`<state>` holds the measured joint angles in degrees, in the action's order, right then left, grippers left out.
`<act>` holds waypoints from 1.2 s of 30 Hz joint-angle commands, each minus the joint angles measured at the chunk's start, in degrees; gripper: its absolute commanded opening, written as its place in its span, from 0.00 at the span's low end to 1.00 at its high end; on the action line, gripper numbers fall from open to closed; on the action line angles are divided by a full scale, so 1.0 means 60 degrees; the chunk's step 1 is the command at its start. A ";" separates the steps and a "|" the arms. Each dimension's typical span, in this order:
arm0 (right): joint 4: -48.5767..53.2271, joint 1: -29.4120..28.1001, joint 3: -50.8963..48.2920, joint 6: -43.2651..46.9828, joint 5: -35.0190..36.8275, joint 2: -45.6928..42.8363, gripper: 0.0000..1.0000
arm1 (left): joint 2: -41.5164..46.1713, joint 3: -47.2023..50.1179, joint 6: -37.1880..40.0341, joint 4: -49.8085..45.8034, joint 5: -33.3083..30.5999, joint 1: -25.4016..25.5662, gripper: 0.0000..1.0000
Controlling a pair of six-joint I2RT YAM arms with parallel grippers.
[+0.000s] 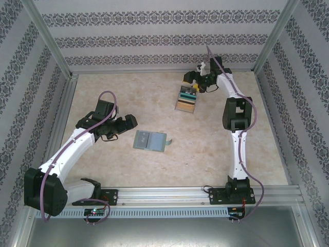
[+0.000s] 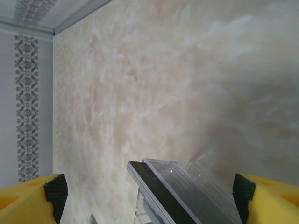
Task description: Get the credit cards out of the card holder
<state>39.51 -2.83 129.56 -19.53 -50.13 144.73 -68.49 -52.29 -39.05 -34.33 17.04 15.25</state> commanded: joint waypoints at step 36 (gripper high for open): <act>-0.1892 -0.1270 -0.5748 -0.0111 0.1377 -0.4143 0.98 | 0.1798 0.0900 -0.0256 -0.0470 -0.0016 -0.0095 0.99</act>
<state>30.30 -12.45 96.51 -19.62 -45.15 124.64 -58.22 -47.44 -39.97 -35.92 17.06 15.25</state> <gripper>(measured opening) 0.982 0.994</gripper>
